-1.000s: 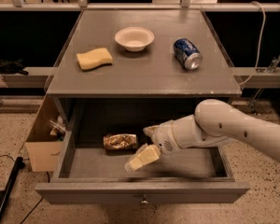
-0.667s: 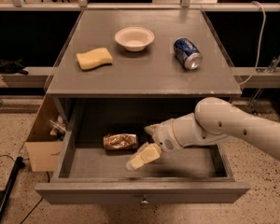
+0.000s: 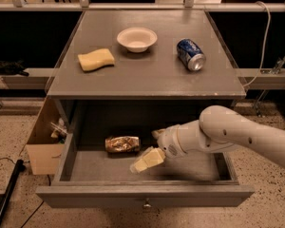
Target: Pick orange can from top drawer and place on counter
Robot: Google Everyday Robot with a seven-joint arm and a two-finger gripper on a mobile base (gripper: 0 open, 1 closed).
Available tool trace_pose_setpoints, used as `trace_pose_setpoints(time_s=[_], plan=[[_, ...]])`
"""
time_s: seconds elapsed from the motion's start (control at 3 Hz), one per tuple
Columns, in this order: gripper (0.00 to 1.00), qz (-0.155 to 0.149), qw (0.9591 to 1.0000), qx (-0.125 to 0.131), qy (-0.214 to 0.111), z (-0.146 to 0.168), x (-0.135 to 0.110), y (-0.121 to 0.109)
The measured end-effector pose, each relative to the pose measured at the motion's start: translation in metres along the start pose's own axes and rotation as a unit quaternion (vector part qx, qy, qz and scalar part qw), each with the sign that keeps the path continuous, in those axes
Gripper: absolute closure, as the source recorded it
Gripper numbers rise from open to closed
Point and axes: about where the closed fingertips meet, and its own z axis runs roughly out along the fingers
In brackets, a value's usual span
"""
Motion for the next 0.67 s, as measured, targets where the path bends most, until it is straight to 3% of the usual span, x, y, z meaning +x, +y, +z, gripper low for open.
trace_pose_setpoints(time_s=[0.33, 0.67], plan=[[0.00, 0.024, 0.9995, 0.018, -0.011, 0.0063, 0.0030, -0.0034], [0.00, 0.025, 0.9995, 0.020, -0.008, 0.0118, 0.0051, -0.0030]])
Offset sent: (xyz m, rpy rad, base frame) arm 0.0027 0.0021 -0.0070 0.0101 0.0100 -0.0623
